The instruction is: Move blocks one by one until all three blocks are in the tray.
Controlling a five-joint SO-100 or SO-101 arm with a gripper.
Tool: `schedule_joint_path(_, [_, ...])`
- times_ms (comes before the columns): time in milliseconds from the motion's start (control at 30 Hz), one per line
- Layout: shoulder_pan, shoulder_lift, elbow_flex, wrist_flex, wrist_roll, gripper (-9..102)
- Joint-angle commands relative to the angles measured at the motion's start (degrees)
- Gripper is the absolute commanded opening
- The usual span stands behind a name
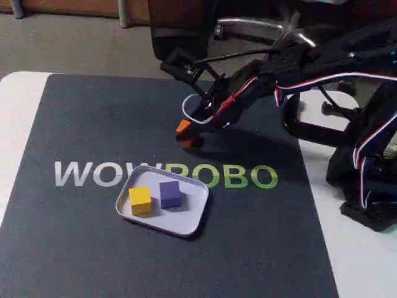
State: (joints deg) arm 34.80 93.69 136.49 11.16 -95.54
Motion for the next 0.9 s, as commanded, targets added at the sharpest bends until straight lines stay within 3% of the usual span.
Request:
schedule_joint_path(0, [0.00, 0.44, -1.41, -0.62, -0.70, 14])
schedule_joint_path(533, [-3.34, 10.63, 4.75, -1.58, -0.53, -4])
schedule_joint_path(700, [-9.67, 23.38, 9.49, -0.44, 3.25, -3])
schedule_joint_path(867, [-18.63, 35.68, 10.20, 7.29, 5.63, -3])
